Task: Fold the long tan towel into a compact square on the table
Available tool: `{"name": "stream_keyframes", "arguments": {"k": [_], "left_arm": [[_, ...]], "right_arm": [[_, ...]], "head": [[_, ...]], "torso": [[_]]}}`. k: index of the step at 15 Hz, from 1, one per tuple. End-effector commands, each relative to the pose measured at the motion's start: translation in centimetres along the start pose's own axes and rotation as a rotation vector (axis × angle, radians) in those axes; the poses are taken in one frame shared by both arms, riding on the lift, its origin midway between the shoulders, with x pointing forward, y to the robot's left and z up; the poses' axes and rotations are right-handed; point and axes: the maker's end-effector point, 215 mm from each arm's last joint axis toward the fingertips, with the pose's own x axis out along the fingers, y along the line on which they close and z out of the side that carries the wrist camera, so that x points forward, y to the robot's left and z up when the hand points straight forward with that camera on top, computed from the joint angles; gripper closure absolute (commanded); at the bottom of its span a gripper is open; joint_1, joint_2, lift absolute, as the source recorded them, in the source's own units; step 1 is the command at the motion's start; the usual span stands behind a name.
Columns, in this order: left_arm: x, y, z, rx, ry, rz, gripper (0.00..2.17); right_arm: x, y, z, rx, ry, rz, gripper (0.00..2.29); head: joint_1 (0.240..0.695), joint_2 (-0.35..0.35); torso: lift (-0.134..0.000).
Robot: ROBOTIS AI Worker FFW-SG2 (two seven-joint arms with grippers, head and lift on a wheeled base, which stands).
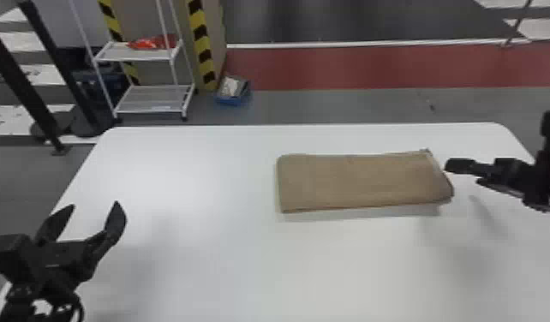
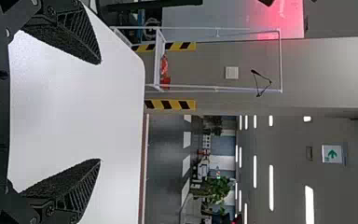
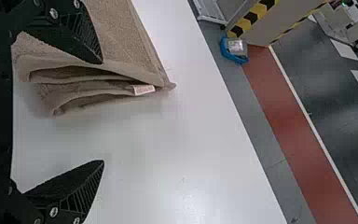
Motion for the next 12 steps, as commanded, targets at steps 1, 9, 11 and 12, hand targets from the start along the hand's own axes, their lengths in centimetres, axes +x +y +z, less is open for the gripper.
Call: {"name": "stream_keyframes", "arguments": {"k": [1,9,11,12], "left_arm": [[-0.1,0.1,0.0,0.001,0.001,0.002,0.15],[-0.3,0.4,-0.1,0.002,0.003,0.001,0.15],[-0.3,0.5,-0.1,0.000,0.002,0.003,0.15],[-0.4,0.5,-0.1,-0.004,0.003,0.002,0.15]], "right_arm": [[1.2,0.3,0.3,-0.012,-0.033,0.006,0.14],[2.8,2.4,-0.9,-0.042,-0.021,0.034,0.23],[3.1,2.3,-1.4,-0.035,-0.008,0.038,0.38],[3.1,2.3,-1.5,-0.035,-0.004,0.041,0.50]], "head": [[0.695,0.062],[0.695,0.090],[0.695,0.094],[0.695,0.096]], "torso": [[-0.123],[-0.123],[-0.123],[-0.123]]}}
